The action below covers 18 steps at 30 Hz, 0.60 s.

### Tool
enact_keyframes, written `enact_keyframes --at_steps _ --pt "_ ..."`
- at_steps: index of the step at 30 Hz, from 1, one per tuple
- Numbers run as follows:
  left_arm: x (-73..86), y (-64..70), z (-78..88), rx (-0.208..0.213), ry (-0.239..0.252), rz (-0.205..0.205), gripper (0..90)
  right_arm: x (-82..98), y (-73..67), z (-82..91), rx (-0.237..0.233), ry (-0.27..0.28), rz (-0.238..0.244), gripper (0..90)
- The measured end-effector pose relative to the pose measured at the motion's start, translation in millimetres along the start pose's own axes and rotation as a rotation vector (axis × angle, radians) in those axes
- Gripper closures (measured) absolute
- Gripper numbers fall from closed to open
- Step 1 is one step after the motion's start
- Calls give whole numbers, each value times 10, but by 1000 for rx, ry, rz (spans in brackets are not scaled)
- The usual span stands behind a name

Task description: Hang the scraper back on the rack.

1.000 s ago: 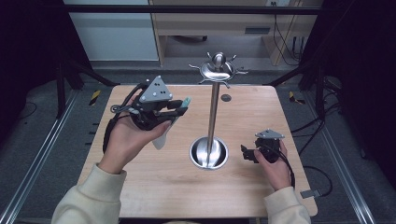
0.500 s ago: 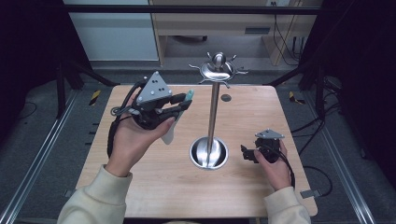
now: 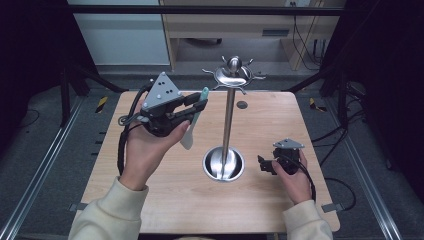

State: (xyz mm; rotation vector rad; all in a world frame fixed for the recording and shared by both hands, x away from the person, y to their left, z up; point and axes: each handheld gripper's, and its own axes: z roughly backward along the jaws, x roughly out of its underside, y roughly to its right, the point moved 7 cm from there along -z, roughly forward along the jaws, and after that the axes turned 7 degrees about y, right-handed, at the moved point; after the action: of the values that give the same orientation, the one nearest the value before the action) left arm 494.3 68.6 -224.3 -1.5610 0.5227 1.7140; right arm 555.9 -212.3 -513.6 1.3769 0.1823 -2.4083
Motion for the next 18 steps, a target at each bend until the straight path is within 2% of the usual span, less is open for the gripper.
enact_keyframes --at_steps 6,18 --pt "-21 -8 5 1 11 17 740 2 -4 -2 0 -2 -1 80" --pt "-96 42 -39 4 17 5 740 -2 0 2 -3 2 -3 80"
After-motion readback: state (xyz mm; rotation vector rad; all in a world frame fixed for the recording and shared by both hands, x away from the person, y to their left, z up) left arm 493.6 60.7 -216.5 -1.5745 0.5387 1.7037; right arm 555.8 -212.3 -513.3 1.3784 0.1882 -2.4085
